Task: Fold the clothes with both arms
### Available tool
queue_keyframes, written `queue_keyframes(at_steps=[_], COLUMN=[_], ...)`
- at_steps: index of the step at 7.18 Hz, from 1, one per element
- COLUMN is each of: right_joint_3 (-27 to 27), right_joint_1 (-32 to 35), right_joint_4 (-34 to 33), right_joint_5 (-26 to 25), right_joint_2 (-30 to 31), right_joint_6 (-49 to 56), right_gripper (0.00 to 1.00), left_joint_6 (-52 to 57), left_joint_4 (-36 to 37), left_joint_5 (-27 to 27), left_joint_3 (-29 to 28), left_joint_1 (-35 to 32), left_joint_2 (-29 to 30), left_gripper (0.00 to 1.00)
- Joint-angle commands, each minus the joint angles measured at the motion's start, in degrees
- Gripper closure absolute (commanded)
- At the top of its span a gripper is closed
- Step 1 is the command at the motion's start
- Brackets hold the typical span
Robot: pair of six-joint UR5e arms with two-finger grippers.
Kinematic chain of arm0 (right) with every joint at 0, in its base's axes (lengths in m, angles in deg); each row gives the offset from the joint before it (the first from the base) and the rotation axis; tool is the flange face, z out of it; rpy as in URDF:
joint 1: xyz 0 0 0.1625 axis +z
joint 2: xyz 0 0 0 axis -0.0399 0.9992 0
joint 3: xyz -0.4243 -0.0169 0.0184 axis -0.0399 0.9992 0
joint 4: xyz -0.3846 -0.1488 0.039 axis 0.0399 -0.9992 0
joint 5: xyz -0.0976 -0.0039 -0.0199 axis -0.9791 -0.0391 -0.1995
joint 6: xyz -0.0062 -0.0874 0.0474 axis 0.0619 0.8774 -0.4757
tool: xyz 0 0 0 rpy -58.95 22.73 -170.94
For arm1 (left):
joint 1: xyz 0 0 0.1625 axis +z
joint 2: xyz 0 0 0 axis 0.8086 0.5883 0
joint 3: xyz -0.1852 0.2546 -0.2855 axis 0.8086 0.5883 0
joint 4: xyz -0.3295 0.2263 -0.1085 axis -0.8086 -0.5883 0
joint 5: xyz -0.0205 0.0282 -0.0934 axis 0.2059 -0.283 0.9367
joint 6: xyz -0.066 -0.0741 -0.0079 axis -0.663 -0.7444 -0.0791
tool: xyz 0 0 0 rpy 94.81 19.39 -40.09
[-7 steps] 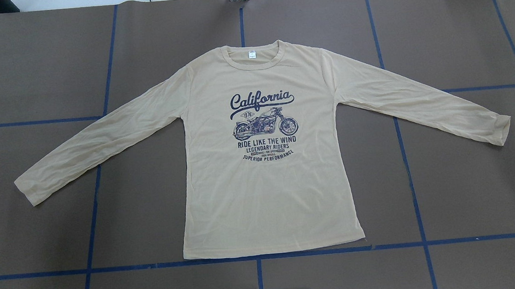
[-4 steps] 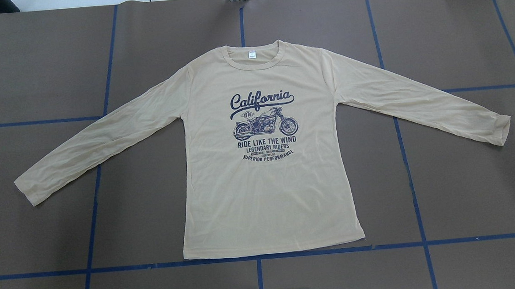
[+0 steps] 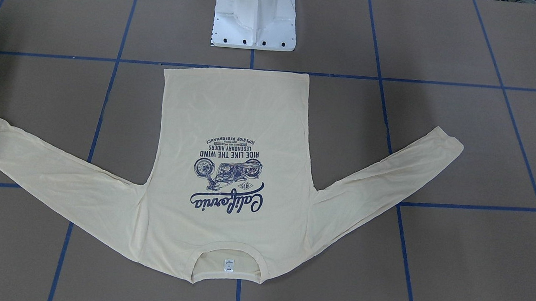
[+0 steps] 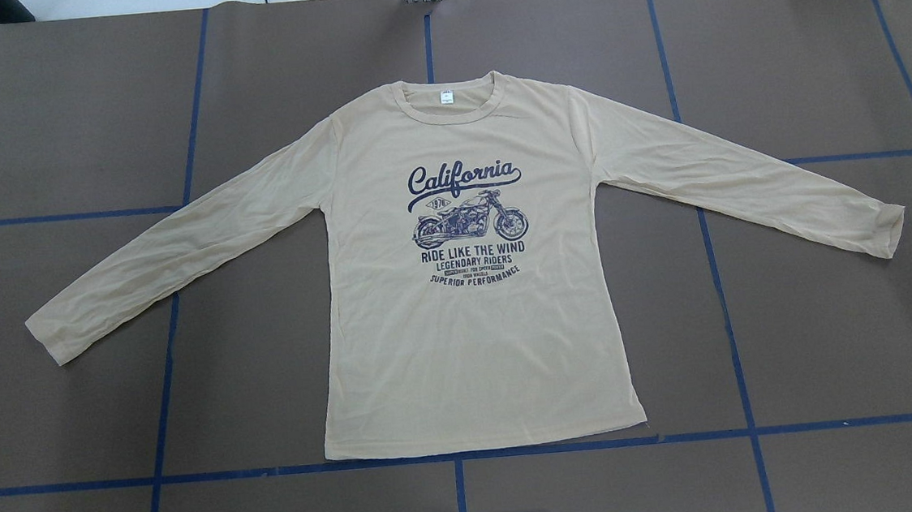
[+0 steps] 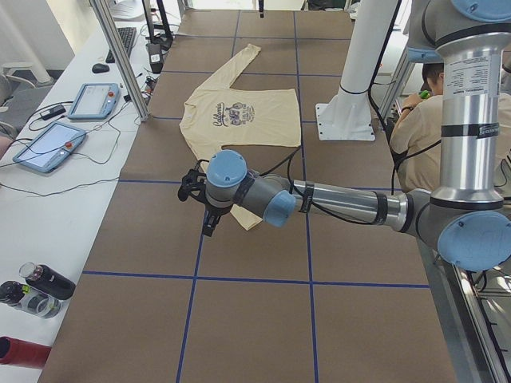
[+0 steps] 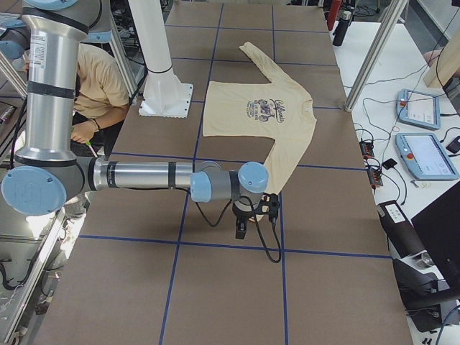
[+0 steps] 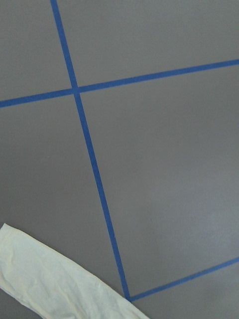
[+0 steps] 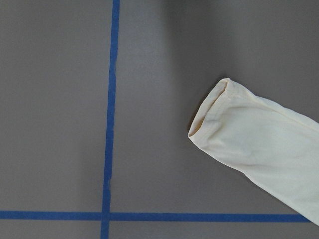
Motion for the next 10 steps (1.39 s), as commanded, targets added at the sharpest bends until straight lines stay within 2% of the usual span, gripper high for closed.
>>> queue_keyframes(at_steps=[1, 2, 7, 10], right_joint_3=[11.4, 14.5, 15.5, 18.2], right_joint_1=[-5.3, -7.2, -10.6, -11.4], right_joint_4=[22.5, 26.6, 26.3, 26.7], right_joint_5=[-0.5, -0.7, -2.9, -3.3], right_joint_2=[-3.5, -5.7, -8.6, -10.4], right_joint_6=[-27.3, -32.7, -33.2, -33.2], right_gripper=[0.02, 0.02, 0.04, 0.05], left_joint_6=[0.0, 0.0, 0.1, 0.1], left_joint_4=[-0.1, -0.1, -0.1, -0.1], left_joint_5=[0.0, 0.1, -0.1, -0.1], left_joint_3=[0.2, 0.2, 0.8, 1.4], left_joint_1=[0.0, 0.0, 0.0, -0.1], left_joint_2=[0.0, 0.0, -0.1, -0.1], left_gripper=[0.00, 0.00, 0.00, 0.00])
